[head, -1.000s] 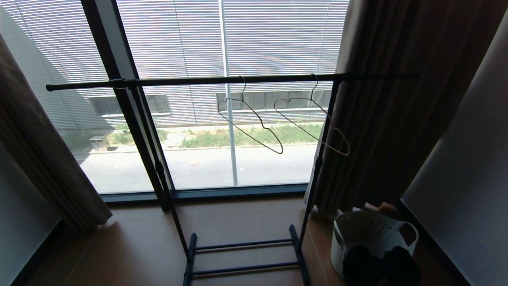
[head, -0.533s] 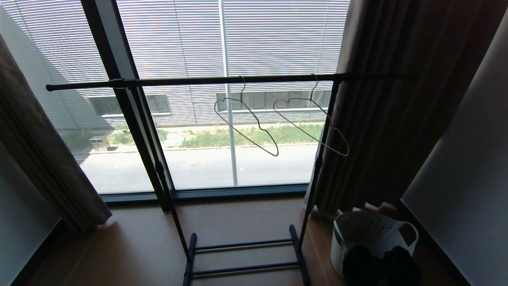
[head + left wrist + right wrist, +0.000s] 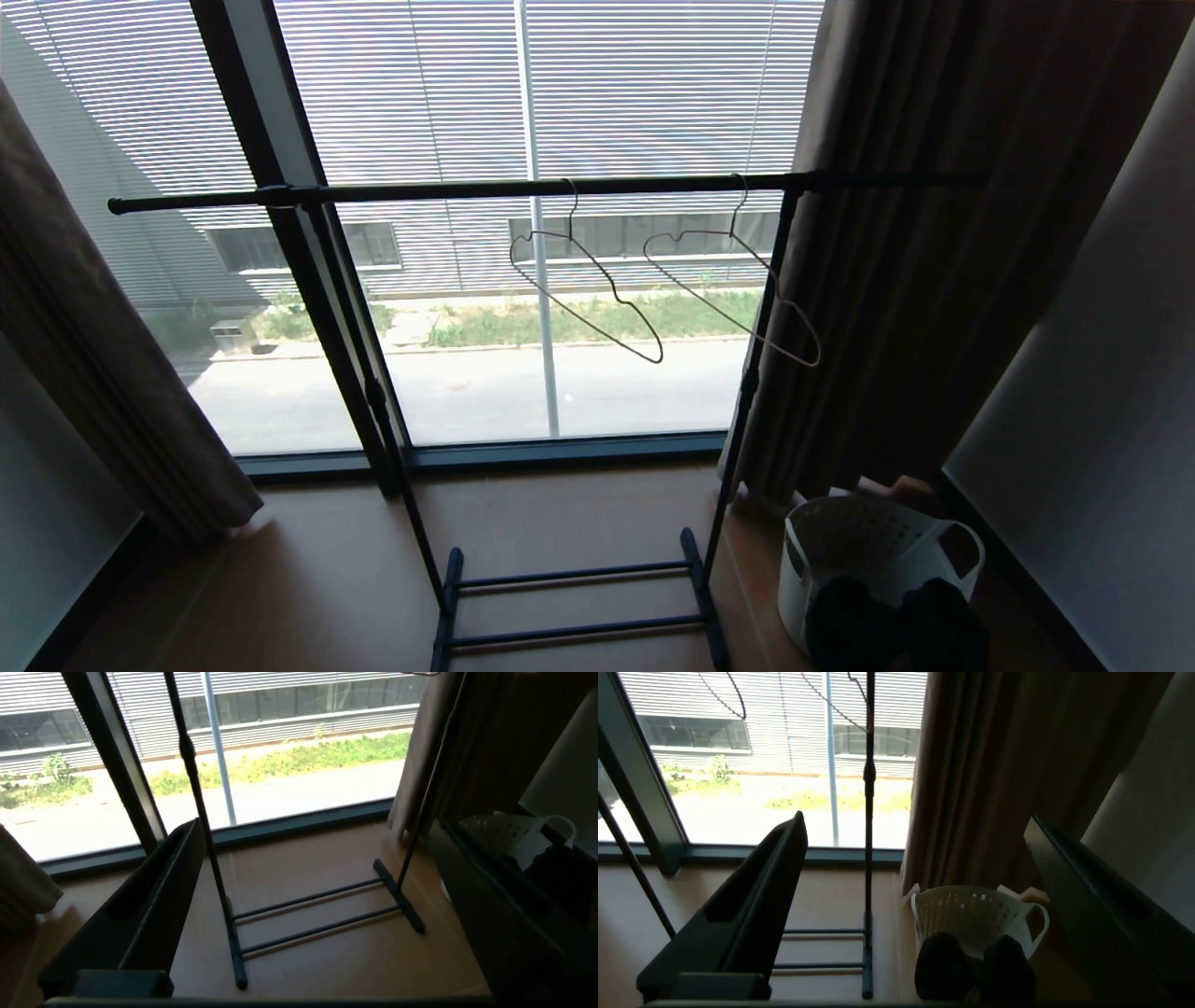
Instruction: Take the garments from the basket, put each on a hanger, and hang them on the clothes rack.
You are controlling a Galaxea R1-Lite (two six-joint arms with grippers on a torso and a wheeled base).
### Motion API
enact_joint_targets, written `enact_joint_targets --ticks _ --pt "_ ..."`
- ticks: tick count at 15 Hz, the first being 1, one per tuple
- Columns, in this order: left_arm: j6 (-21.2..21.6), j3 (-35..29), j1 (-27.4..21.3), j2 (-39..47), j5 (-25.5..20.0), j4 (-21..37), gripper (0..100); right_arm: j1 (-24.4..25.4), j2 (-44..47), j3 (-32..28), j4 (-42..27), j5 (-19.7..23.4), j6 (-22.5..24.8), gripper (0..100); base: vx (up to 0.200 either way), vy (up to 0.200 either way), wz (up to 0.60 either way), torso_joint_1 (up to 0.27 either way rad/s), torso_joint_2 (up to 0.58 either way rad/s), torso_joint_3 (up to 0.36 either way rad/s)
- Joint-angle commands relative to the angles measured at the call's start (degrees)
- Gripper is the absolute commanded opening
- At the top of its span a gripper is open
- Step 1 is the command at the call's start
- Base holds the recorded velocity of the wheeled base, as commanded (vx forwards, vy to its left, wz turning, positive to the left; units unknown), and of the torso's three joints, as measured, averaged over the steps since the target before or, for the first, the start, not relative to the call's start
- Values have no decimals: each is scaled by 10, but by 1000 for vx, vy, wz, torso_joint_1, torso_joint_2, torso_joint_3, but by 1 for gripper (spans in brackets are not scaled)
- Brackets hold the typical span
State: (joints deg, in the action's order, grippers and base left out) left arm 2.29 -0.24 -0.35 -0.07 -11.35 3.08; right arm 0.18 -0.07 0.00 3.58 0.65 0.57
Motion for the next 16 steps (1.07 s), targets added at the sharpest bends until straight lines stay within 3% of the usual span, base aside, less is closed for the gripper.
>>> enact_joint_targets --ticks 1,16 --pt "1 0 0 1 -1 0 100 0 1 0 0 0 0 100 0 0 0 0 0 0" --pt "1 0 0 1 -3 1 100 0 1 0 0 1 5 100 0 0 0 0 0 0"
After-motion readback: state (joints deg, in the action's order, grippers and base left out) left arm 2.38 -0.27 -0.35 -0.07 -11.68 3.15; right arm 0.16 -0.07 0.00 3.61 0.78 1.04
